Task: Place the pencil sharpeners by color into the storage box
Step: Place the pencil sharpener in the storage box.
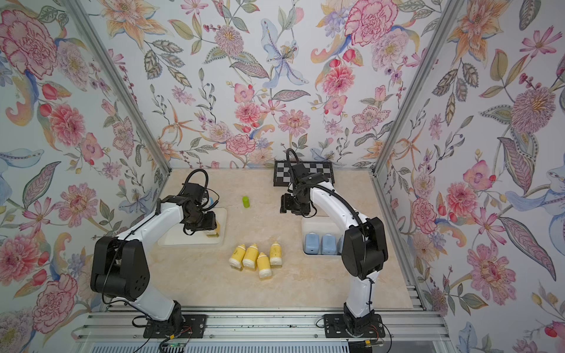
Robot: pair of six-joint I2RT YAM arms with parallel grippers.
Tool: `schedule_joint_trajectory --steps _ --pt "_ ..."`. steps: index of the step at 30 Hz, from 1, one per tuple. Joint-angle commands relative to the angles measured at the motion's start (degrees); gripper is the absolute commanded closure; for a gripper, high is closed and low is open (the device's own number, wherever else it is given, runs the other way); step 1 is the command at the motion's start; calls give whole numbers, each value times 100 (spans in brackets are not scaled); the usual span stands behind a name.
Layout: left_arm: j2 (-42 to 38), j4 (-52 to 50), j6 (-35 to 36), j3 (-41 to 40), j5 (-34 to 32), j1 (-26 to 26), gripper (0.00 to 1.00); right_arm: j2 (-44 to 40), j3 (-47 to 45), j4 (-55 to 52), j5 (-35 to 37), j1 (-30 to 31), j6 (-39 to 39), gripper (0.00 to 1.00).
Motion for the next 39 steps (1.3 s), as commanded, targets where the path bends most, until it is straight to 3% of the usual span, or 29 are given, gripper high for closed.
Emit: schedule_joint_trajectory --steps 1,39 --pt "-270 103 -155 -162 33 7 60 61 0 -13 -49 -44 -96 32" --pt "-262 328 -468 -548 -3 -230 60 13 -204 93 -187 -149 -232 33"
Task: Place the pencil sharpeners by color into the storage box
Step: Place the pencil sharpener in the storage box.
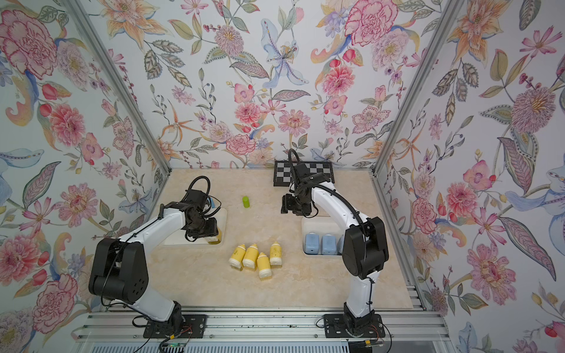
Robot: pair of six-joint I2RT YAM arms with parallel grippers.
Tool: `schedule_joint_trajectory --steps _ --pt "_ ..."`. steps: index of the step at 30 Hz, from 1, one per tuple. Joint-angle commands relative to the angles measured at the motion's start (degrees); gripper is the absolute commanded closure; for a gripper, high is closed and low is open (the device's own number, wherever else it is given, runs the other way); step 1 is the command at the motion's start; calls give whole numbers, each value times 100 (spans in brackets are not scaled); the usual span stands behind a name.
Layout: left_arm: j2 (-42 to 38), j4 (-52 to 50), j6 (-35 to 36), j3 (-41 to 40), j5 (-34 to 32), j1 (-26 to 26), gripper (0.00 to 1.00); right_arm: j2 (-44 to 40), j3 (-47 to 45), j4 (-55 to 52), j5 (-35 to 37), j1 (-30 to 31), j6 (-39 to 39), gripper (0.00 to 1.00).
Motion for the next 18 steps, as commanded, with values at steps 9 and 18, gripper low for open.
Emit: schedule_joint_trajectory --steps 9,18 --pt "49 177 -125 -26 -10 -119 57 -67 -238 74 -56 -117 -105 33" --pt "147 229 -171 -47 -31 -153 52 -106 -301 98 -79 -176 -131 33"
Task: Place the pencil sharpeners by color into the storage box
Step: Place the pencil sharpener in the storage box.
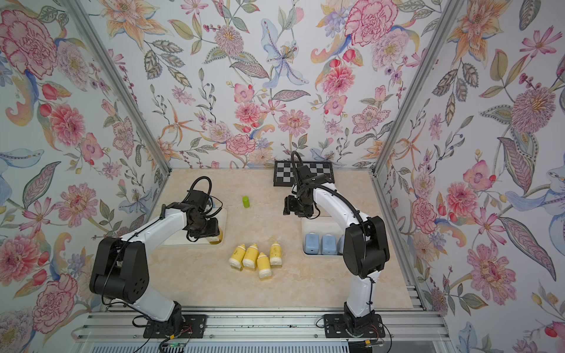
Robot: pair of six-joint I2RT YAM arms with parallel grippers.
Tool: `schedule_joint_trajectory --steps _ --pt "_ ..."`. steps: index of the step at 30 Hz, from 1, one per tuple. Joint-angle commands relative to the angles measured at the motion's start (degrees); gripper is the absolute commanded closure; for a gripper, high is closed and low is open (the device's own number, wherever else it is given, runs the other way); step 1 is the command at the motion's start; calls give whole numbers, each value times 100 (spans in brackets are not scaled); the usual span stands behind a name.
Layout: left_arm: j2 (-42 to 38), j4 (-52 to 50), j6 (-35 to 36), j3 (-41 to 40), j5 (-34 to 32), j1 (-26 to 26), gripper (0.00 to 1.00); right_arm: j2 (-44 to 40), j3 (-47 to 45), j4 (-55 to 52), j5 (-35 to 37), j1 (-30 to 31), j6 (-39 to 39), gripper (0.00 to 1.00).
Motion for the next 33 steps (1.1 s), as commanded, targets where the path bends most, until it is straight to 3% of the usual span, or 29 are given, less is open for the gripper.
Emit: schedule_joint_trajectory --steps 1,33 --pt "103 97 -92 -27 -26 -75 51 -106 -98 11 -34 -37 -90 33" --pt "45 -176 -66 304 -284 -95 38 -86 -41 31 -129 -76 -120 33"
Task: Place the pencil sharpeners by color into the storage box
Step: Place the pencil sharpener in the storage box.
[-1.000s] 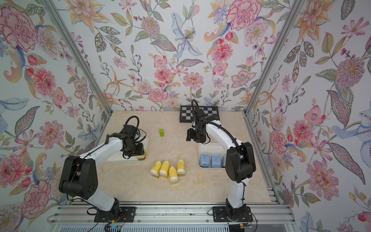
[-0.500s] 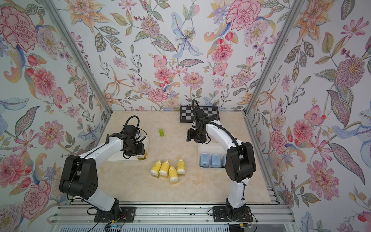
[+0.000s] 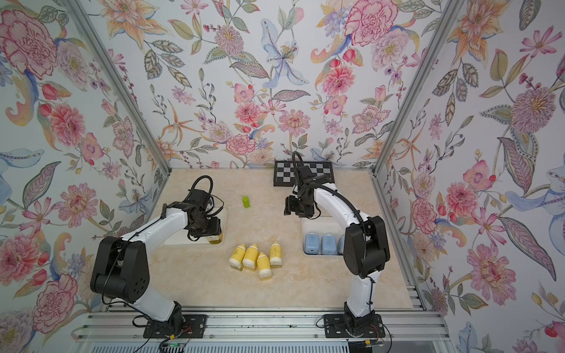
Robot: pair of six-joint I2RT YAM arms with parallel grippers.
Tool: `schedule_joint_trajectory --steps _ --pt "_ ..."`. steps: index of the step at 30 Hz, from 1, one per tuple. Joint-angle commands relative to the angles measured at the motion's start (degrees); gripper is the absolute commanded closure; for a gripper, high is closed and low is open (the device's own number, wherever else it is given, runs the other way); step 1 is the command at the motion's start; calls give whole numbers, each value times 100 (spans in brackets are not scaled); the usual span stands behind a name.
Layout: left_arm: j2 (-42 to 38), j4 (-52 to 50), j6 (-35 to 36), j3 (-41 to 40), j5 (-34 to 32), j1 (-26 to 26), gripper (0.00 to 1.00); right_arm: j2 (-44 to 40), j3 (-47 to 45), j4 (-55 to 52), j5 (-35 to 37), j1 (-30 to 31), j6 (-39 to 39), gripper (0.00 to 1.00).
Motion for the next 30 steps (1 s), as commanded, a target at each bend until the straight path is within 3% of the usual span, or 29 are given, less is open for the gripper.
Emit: schedule_joint_trajectory --steps 1,18,30 --pt "22 -178 -53 236 -209 -36 38 -89 5 8 -106 -42 -112 33" --pt "-242 -229 -103 484 -437 -37 35 -235 -19 16 -110 -36 -36 32" --pt "-1703 -599 -215 715 -1084 -34 35 -308 -16 13 -92 -36 57 32"
